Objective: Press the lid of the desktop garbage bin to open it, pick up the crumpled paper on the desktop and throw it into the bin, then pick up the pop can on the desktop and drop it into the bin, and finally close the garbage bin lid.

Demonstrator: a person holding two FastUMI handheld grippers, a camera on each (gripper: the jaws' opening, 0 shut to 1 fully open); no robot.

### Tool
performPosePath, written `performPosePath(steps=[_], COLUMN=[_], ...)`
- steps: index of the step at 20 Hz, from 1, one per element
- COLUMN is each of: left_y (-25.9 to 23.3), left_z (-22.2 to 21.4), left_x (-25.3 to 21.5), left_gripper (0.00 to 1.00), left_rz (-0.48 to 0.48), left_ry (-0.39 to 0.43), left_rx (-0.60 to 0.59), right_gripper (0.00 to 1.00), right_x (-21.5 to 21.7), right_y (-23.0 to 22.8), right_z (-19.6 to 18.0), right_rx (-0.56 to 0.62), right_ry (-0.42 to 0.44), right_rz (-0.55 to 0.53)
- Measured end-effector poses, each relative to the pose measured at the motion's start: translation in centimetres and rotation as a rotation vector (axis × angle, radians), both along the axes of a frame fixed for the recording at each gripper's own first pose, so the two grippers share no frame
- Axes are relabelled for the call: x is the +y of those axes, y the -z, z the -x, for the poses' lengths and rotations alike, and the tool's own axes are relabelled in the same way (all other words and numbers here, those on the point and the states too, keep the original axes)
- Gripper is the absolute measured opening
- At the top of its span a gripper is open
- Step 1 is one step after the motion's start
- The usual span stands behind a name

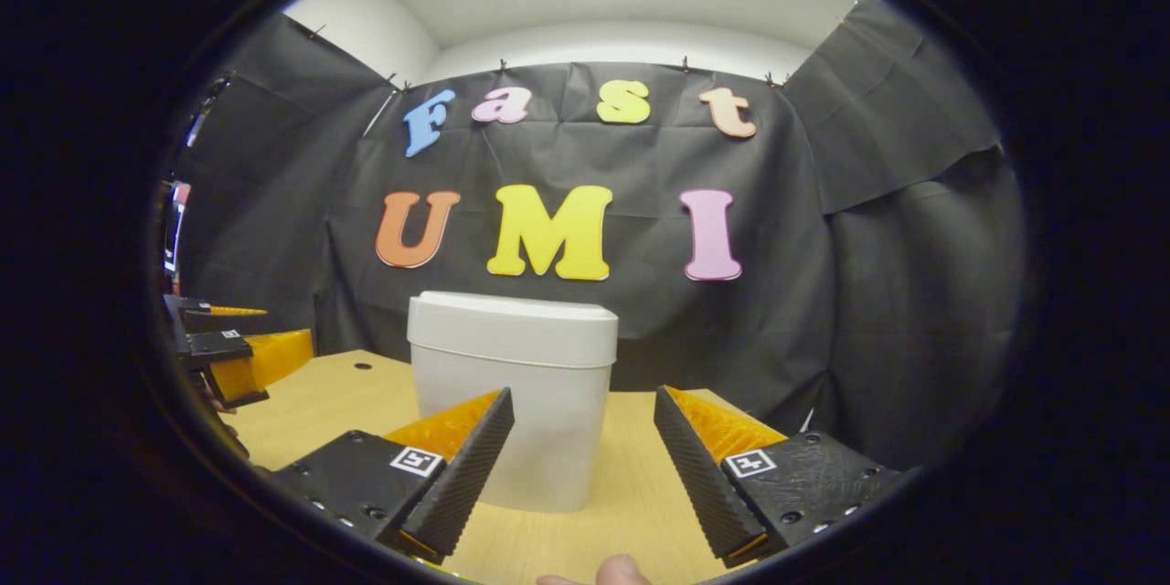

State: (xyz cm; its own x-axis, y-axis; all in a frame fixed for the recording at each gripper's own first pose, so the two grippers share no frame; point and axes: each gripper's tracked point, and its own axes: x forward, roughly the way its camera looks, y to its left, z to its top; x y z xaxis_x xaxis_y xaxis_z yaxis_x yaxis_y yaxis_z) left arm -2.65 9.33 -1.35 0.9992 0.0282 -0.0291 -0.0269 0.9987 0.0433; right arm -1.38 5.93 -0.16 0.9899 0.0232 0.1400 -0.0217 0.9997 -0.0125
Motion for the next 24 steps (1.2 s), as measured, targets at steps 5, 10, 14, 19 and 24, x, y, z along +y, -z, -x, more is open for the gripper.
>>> performPosePath(steps=[5,10,14,19,24], left_y=[0.34,0.29,0.3,0.22,0.21], left_z=[-0.17,-0.2,-0.16,-0.14,0.0], left_x=[0.0,0.13,0.21,-0.14,0.02], left_gripper=[0.99,0.99,0.99,0.99,0.99], left_rz=[0.007,0.01,0.015,0.016,0.014], left_ry=[-0.004,-0.008,-0.009,-0.003,-0.003], left_rx=[0.006,0.006,0.004,0.006,0.005], right_gripper=[0.96,0.96,0.96,0.95,0.96], right_x=[-0.21,-0.68,-0.78,-0.59,0.03], right_y=[0.11,0.32,0.46,0.21,0.24], right_z=[-0.14,-0.26,-0.26,-0.29,-0.25], right_rx=[0.004,0.018,0.021,0.02,0.016], right_ry=[0.014,0.028,0.03,0.032,0.023], right_rz=[-0.006,-0.027,-0.03,-0.014,-0.015])
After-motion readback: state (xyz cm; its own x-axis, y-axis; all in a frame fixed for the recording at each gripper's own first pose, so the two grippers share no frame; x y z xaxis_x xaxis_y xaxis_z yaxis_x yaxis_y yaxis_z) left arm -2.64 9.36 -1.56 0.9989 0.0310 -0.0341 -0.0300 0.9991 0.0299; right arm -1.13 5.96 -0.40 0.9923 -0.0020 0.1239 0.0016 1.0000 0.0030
